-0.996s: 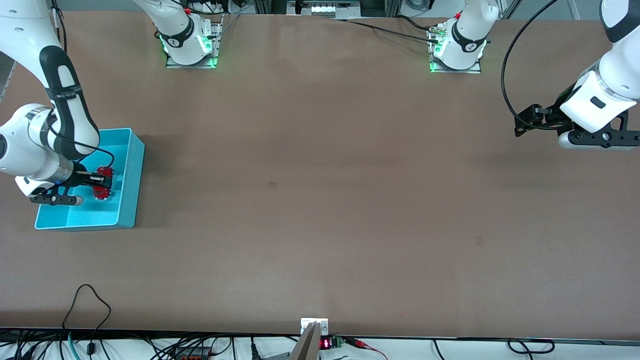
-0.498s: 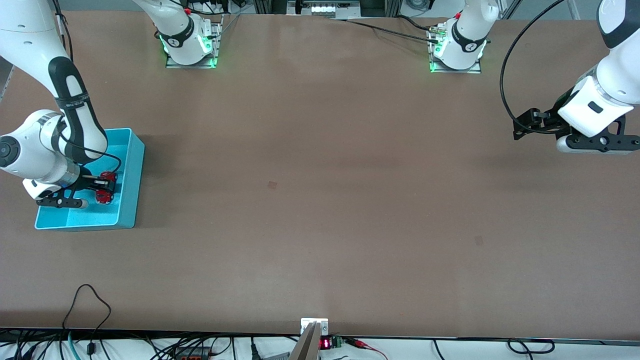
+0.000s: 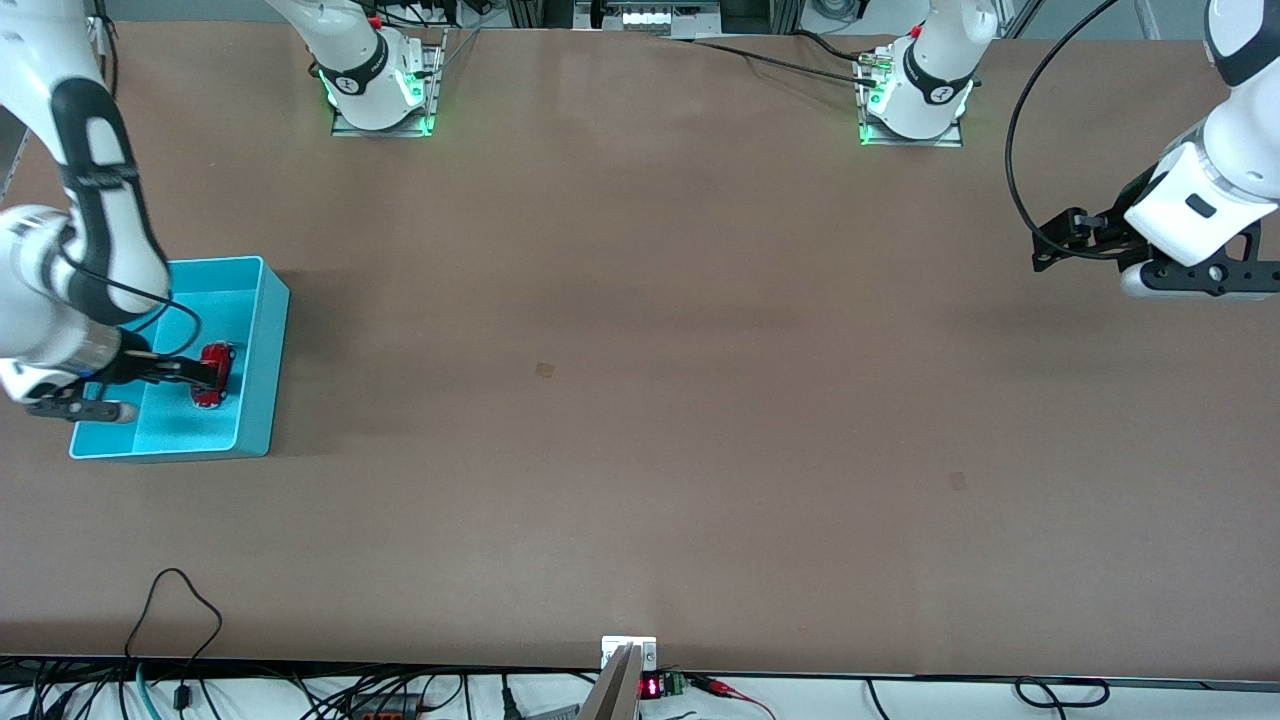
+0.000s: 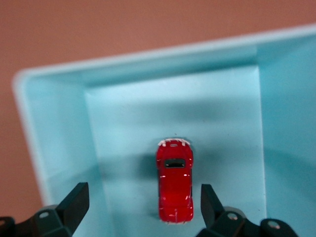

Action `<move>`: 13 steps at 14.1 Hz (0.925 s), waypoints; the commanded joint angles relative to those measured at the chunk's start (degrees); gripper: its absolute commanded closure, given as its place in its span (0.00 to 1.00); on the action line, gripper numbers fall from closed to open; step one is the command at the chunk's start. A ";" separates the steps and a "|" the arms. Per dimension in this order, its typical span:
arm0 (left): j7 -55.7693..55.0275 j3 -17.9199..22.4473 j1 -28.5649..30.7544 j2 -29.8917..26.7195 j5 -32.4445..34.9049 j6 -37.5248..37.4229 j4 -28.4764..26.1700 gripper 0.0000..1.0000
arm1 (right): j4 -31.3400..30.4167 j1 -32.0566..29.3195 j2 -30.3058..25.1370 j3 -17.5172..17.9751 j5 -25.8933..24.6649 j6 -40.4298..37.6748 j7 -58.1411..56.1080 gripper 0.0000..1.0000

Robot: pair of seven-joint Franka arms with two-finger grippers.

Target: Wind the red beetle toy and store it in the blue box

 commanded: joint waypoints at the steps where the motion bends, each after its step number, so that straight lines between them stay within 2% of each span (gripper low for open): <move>1: 0.97 -0.29 0.22 -0.44 1.10 -1.39 0.83 0.00 | 7.13 0.75 -3.71 0.52 0.93 -9.39 1.28 0.00; 4: 0.88 -0.37 0.22 -0.44 1.10 -1.13 0.83 0.00 | 14.17 2.67 -7.14 1.13 0.23 -18.80 3.54 0.00; 8: 1.06 -0.55 0.13 -0.27 0.75 -0.60 0.92 0.00 | 15.77 6.98 -13.63 1.40 -0.12 -27.59 12.17 0.00; 11: 1.41 -0.20 0.13 -0.09 1.10 -0.25 1.18 0.00 | 18.21 3.05 -16.46 5.35 -0.21 -32.17 12.35 0.00; 13: 0.63 0.15 0.13 0.00 1.01 -2.43 5.46 0.00 | 18.50 0.93 -16.55 6.41 -0.39 -33.49 12.35 0.00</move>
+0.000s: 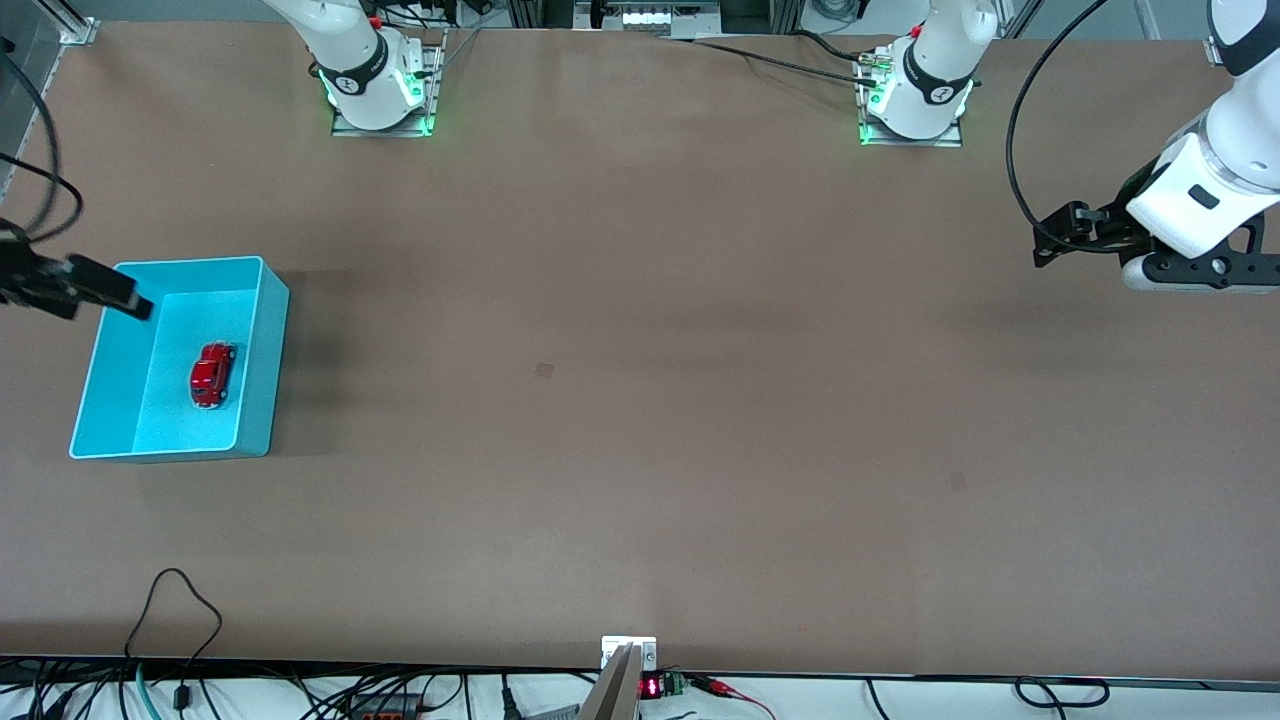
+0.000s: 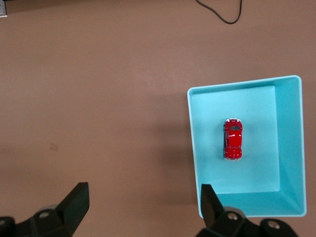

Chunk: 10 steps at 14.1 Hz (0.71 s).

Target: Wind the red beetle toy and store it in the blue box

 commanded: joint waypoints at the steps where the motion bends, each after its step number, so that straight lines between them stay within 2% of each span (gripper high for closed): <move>1: 0.64 0.10 0.16 0.36 1.10 -5.02 5.85 0.00 | 0.86 -3.27 0.24 1.93 -1.17 -2.99 0.54 0.00; 4: 1.25 0.19 0.43 0.36 1.10 -6.01 5.33 0.00 | -1.41 -1.52 -1.16 2.02 -7.66 -3.19 1.86 0.00; 6: 1.34 0.19 1.13 0.27 1.10 -5.75 5.25 0.00 | -5.10 -0.63 -3.53 2.02 -8.47 -1.00 1.77 0.00; 8: 1.43 0.10 1.04 0.36 1.45 -5.31 5.33 0.00 | -11.85 0.15 -7.65 2.02 -9.96 3.74 1.86 0.00; 10: 1.43 0.19 1.13 0.27 2.15 -4.61 5.33 0.00 | -13.30 -0.02 -8.90 1.93 -9.61 4.56 2.12 0.00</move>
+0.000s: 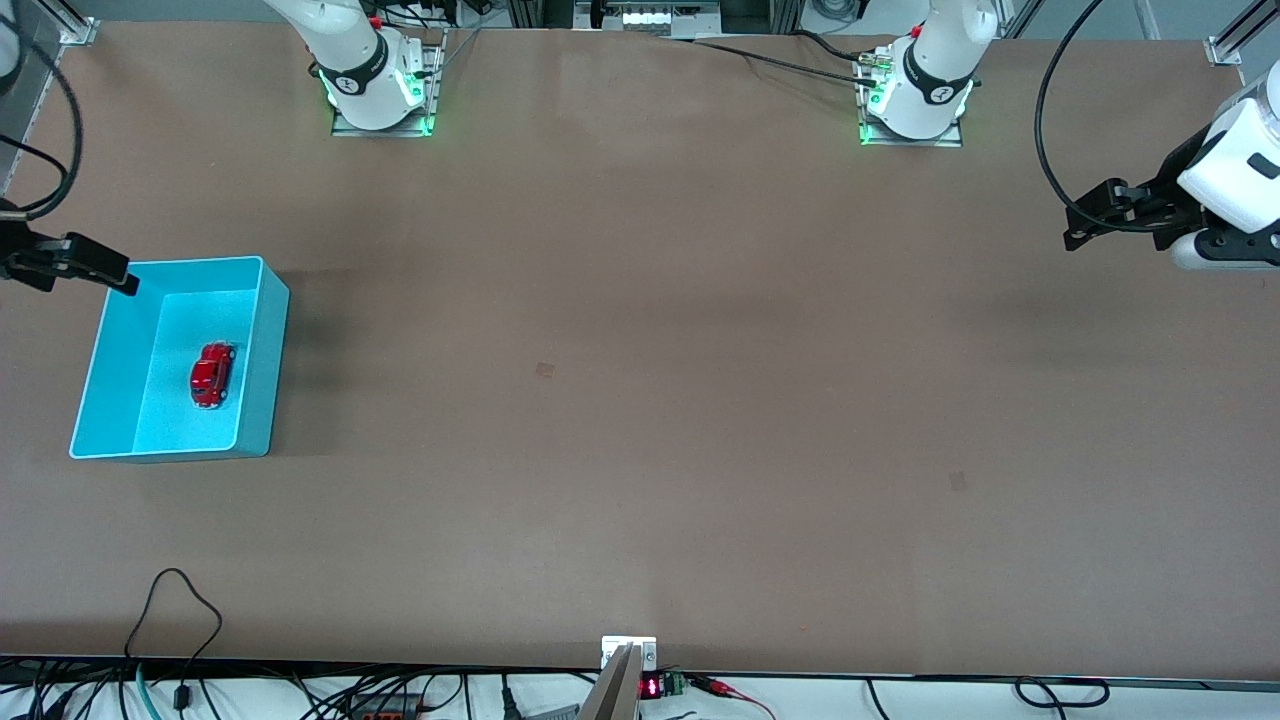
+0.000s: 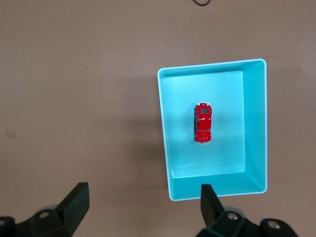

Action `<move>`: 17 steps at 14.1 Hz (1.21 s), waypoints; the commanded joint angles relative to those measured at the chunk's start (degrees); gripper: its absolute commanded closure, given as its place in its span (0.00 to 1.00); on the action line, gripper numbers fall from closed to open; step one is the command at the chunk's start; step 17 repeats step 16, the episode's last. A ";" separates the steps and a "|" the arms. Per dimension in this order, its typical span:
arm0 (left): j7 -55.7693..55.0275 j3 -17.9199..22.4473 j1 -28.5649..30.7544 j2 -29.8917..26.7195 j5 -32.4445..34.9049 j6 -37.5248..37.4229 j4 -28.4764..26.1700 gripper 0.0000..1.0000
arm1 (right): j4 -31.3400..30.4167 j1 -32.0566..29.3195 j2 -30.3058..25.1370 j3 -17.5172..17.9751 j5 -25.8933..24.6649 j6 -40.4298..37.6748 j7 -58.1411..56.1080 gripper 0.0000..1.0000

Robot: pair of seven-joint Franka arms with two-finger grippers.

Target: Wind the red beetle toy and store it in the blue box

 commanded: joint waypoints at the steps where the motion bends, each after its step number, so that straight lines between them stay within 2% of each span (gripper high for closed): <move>1: 1.17 -0.04 0.26 0.23 1.55 0.23 0.88 0.00 | -4.71 0.20 -4.59 0.16 -0.87 0.89 1.31 0.00; 3: 1.26 -0.38 0.43 0.14 1.64 0.67 1.14 0.00 | -2.78 0.20 -4.68 0.24 -0.95 -2.97 1.23 0.00; 17: 1.26 -0.74 0.35 0.05 1.55 1.46 1.23 0.00 | -1.98 0.29 -5.30 0.16 -0.78 -4.66 0.43 0.00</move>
